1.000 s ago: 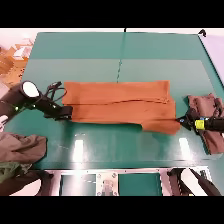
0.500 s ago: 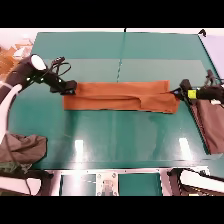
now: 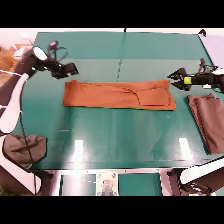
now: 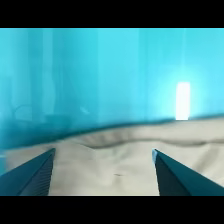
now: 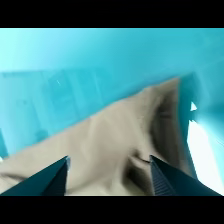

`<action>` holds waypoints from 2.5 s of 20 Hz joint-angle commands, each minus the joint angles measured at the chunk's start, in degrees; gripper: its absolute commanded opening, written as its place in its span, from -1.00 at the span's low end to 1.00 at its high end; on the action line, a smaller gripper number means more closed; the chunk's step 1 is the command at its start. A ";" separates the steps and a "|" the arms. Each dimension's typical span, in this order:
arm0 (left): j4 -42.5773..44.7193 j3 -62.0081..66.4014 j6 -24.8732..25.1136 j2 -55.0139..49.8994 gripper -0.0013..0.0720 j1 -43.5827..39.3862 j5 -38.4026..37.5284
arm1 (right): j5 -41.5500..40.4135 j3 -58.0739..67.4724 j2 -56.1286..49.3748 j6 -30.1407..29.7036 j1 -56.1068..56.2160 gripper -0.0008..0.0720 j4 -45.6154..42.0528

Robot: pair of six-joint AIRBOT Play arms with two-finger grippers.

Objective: Fold the shirts.

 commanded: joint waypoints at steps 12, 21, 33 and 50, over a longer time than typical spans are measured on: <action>-9.73 7.08 -2.45 -0.63 0.98 5.27 -18.12 | 22.01 6.01 -16.46 -15.74 -3.78 0.70 0.31; -11.39 7.08 1.40 -0.66 -0.31 -1.84 -14.14 | 24.79 15.74 -18.56 -11.98 2.08 -0.94 -1.42; -13.68 6.82 0.63 -15.87 -0.91 -36.09 15.69 | 34.14 18.75 2.54 -7.93 5.51 -0.94 -2.23; -13.77 18.34 -0.48 -6.47 -0.91 -15.50 -18.32 | 33.88 18.97 9.86 -0.35 15.30 -0.94 -1.18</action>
